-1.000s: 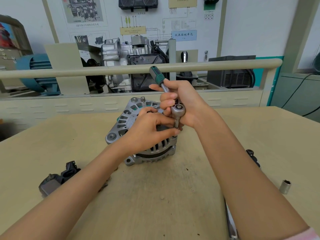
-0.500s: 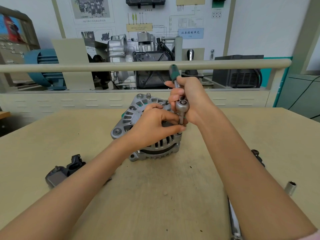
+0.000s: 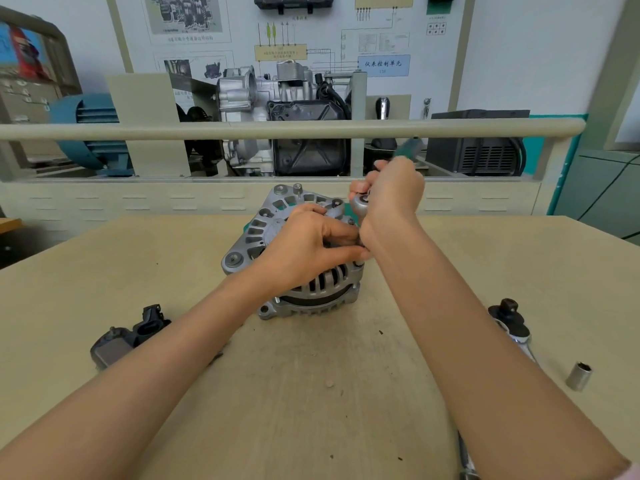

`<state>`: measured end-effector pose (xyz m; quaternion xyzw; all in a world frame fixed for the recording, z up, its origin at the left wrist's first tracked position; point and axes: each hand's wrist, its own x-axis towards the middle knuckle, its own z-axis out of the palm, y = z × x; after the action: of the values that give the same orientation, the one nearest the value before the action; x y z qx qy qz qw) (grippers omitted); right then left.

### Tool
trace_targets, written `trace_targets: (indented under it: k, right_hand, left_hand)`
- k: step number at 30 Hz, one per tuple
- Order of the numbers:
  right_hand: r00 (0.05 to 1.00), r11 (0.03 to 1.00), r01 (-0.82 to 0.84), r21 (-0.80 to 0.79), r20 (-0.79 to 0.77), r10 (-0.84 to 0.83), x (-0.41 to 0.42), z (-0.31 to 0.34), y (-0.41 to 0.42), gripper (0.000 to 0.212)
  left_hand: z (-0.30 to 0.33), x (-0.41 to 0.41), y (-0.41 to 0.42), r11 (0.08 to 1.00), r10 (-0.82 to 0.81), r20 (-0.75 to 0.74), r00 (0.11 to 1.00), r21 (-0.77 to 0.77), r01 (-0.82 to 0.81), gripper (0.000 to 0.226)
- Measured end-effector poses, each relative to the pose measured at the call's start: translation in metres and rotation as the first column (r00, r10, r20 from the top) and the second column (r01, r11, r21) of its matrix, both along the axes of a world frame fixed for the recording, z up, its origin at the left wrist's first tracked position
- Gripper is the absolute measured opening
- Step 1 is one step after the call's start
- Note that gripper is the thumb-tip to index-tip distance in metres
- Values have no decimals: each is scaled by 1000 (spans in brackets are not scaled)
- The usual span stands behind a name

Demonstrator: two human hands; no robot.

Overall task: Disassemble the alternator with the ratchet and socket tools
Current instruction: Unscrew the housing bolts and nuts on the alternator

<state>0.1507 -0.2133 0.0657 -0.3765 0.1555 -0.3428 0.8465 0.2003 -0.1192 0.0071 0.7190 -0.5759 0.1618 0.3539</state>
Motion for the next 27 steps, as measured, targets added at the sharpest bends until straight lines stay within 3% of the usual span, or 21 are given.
trace_targets:
  k: [2,5,9,11,14,15,17,20,23,27]
  right_hand:
    - [983,981,-182,-61,-48,179,-5,2,-2,24]
    - [890,870,-454,-191,-140,434,-13,4,-2,32]
    - [842,812,-539,-223,-161,515,-15,4,-5,32]
    - [870,847,-492,-203,-135,473,-13,2,-2,30]
    - [995,994,-90,-69,32,93,-6,-2,7,24]
    - [996,999,37,-13,77,-35,-4,-3,9,24]
    - [989,994,94,58,106,-100,-2,-3,9,25]
    - [986,987,-162,19,42,161,-6,0,3,25]
    - [876,865,-482,-142,-90,473,-12,2,-3,31]
    - [817,794,-576,-193,-141,559,-14,2,-5,32]
  left_hand:
    - [1,-1,0,1000,12,3,1000,6,-12,15]
    - [2,-1,0,1000,-16,-5,1000,22,16,14]
    - [2,1,2,998,-34,6,999,52,34,13]
    - [3,-1,2,999,-26,21,999,44,25,13]
    - [3,-2,2,999,-22,10,1000,24,22,10]
    - [4,-1,1,1000,-11,8,1000,15,10,21]
    - [3,-1,2,1000,1,-1,1000,27,-1,28]
    - [2,0,1,999,-22,0,1000,35,22,4]
    - [2,1,2,999,-7,19,1000,39,7,14]
    - [3,1,4,999,-19,25,1000,49,18,14]
